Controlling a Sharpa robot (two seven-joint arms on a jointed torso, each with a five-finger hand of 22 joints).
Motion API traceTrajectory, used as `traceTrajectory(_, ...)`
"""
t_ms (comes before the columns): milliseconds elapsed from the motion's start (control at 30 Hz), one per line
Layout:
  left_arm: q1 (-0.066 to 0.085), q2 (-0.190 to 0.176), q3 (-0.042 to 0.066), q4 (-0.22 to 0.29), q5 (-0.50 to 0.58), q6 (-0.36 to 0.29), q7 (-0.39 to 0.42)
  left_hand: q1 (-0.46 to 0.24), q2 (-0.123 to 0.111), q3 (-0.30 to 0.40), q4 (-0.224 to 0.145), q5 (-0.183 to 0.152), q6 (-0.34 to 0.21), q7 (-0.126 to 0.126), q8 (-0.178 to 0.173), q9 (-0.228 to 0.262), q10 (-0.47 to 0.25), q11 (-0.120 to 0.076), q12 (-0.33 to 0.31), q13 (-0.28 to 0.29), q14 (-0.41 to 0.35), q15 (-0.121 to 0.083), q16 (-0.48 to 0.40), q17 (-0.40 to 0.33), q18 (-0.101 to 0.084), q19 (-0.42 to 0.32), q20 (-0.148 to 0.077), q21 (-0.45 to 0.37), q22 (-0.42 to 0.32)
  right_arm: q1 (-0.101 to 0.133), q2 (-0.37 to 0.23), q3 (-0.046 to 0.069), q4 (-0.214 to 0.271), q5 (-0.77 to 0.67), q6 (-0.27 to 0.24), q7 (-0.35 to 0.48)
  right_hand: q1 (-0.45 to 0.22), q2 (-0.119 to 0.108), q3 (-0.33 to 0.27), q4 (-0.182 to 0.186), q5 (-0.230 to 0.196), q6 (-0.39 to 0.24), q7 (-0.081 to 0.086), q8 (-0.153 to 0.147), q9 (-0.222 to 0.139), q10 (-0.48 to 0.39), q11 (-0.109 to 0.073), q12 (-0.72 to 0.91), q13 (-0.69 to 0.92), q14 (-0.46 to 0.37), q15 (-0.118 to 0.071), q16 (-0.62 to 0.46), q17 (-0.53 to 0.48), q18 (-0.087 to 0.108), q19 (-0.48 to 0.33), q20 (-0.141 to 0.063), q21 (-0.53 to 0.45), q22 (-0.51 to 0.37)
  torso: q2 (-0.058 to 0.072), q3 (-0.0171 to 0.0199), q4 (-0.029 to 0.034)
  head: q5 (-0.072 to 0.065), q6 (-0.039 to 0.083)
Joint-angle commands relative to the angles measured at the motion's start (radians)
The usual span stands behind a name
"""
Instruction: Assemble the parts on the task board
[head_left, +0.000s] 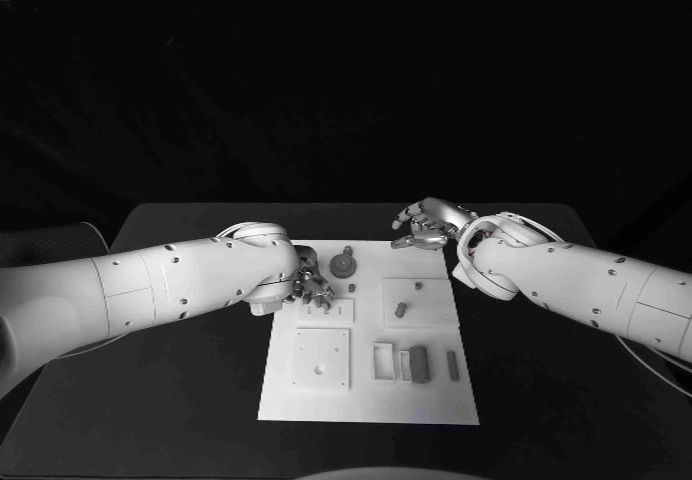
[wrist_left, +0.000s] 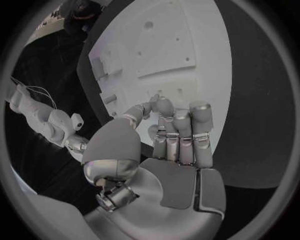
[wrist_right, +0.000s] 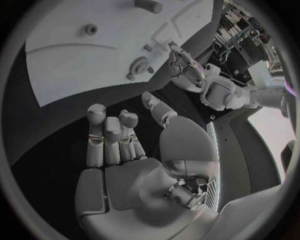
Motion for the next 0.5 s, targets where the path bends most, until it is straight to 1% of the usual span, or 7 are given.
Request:
traceTrajectory(33,-0.005,0.005,0.000,0.001,-0.006,0.018,0.001,-0.004,0.007,0.241,-0.239,0.005,0.008,-0.001,0.003,0.002,0.005,0.001,0.006,0.001,0.000,-0.010,0.005,0.001,0.070,0.001,-0.006,0.004,0.022,0.000,0.001,0.000,0.001,0.000,0.017,0.007,0.004,0.003,-0.003,0.004,0.003,0.001,0.006,0.003,-0.001,-0.007,-0.001,-0.001,-0.002,-0.004,0.000,-0.004,-0.001,0.068,0.005,-0.003,-0.006,0.001,0.000,-0.0003,-0.0009,0.000,-0.001)
traceTrajectory(133,-0.006,0.006,0.000,0.001,-0.007,0.015,0.001,-0.004,0.007,0.241,-0.239,0.005,0.008,-0.001,0.003,0.002,0.005,0.001,0.006,0.002,0.000,-0.011,0.005,0.001,0.070,0.001,-0.006,0.004,0.022,0.000,0.001,0.000,0.001,0.000,0.017,0.007,0.004,0.003,-0.003,0.004,0.003,0.001,0.006,0.003,-0.001,-0.007,-0.001,0.000,-0.002,-0.004,0.000,-0.004,-0.001,0.068,0.005,-0.003,-0.006,0.001,0.000,-0.0009,-0.0004,-0.001,-0.001)
traceTrajectory(367,-0.006,0.005,0.000,0.002,-0.013,0.019,0.003,-0.004,0.007,0.241,-0.239,0.005,0.007,-0.001,0.003,0.002,0.004,0.001,0.007,0.002,0.000,-0.011,0.006,0.001,0.070,0.001,-0.006,0.005,0.022,0.000,0.001,0.000,0.001,0.000,0.018,0.007,0.004,0.003,-0.004,0.004,0.003,0.002,0.006,0.003,-0.001,-0.007,-0.001,0.000,-0.002,-0.004,0.000,-0.004,-0.002,0.068,0.005,-0.002,-0.006,0.001,0.000,0.0000,-0.0001,0.000,0.000)
traceTrajectory(500,-0.006,0.007,0.000,0.001,-0.016,0.019,0.003,-0.004,0.007,0.241,-0.238,0.005,0.007,-0.001,0.003,0.003,0.004,0.001,0.008,0.002,0.000,-0.011,0.007,0.001,0.070,0.001,-0.006,0.006,0.022,0.000,0.001,0.000,0.001,0.000,0.019,0.007,0.003,0.003,-0.004,0.004,0.004,0.002,0.006,0.003,-0.002,-0.007,-0.001,0.000,-0.002,-0.004,0.000,-0.004,-0.002,0.068,0.005,-0.002,-0.006,0.001,0.000,-0.0005,0.0004,0.000,0.000)
